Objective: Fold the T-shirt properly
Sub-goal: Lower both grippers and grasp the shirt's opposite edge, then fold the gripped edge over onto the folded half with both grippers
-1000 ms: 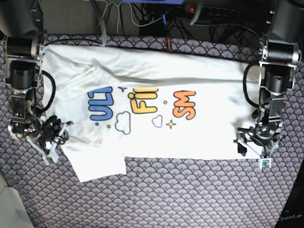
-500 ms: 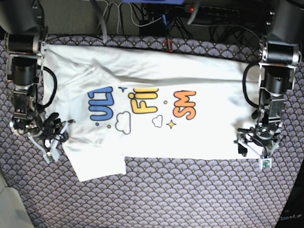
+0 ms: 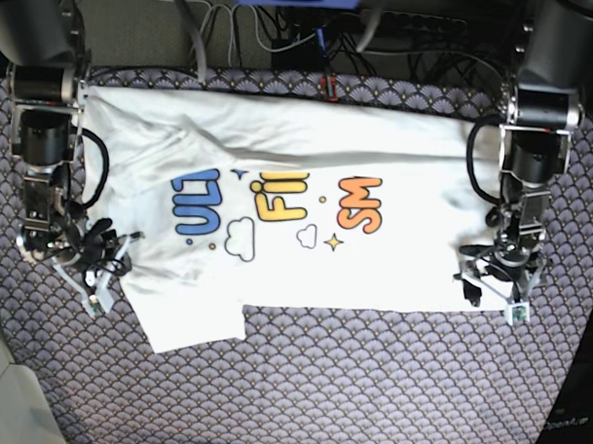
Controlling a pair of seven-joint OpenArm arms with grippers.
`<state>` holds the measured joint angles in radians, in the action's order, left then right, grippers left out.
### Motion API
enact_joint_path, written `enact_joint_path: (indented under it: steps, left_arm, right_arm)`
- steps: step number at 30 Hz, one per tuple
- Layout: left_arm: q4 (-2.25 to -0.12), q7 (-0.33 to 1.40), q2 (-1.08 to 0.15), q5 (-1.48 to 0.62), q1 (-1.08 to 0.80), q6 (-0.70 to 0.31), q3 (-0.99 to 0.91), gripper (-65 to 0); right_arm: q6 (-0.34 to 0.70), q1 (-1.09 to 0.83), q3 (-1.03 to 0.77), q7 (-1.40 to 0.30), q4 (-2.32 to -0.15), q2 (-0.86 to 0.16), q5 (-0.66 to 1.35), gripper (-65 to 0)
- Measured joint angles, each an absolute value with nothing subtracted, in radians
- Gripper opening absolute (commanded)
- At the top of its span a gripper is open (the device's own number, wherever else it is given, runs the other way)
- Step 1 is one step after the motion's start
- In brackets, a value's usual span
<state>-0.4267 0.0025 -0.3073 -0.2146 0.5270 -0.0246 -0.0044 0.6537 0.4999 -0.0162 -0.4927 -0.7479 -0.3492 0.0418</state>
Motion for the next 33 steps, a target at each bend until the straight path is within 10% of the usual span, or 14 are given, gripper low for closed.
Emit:
enact_joint_path:
  steps: [8,33]
  left_arm:
    - [-0.423,0.002,-0.297,-0.205,0.527,-0.03,-0.002,-65.0]
    - [-1.011,0.385,-0.282,-0.188,0.308,-0.015,-0.187,-64.5]
  right_arm:
    - [0.654,0.5,-0.016,-0.493,-0.748,-0.35,0.042,-63.9]
    - [0.665,0.31,-0.096,-0.632,-1.171,-0.365,0.033,-65.0]
